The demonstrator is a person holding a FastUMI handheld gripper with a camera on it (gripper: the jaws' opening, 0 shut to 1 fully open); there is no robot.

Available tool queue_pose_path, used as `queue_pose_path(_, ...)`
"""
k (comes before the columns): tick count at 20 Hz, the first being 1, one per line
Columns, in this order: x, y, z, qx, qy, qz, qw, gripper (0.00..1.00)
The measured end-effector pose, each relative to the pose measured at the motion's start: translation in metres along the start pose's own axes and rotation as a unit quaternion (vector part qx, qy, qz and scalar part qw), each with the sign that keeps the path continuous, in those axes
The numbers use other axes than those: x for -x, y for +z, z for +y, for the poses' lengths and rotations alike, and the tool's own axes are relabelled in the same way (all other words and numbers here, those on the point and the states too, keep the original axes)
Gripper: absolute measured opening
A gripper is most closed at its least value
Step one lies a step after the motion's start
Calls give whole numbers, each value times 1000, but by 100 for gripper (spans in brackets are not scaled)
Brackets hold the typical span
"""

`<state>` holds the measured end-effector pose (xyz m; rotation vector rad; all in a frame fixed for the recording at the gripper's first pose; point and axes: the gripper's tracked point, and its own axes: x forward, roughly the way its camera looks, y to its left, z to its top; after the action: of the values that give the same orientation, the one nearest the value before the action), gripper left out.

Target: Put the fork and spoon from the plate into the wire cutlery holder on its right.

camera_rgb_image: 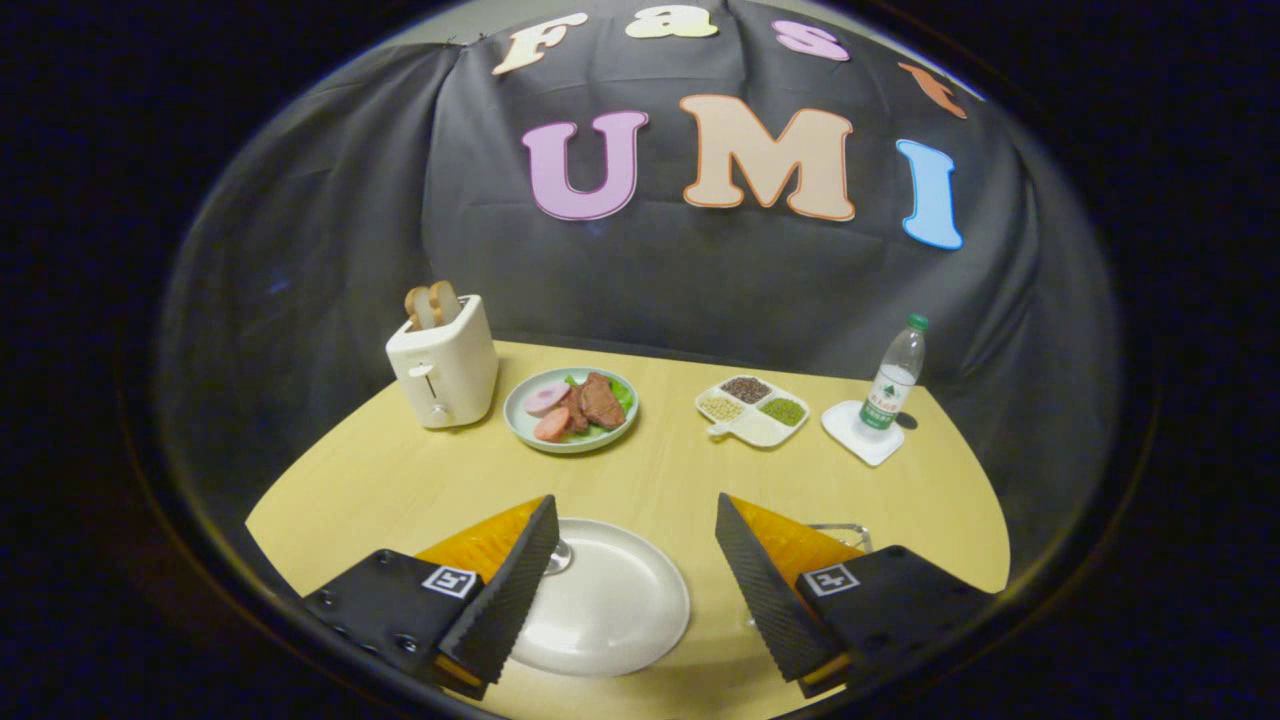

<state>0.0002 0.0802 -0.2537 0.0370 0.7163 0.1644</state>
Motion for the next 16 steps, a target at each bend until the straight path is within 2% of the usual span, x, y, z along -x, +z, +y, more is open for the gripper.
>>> queue_pose_path(5, -11, -33, 27, 2, 6, 19, 1000, 100)
queue_pose_path(16, -36, -108, 66, 26, 26, 106, 994, 100)
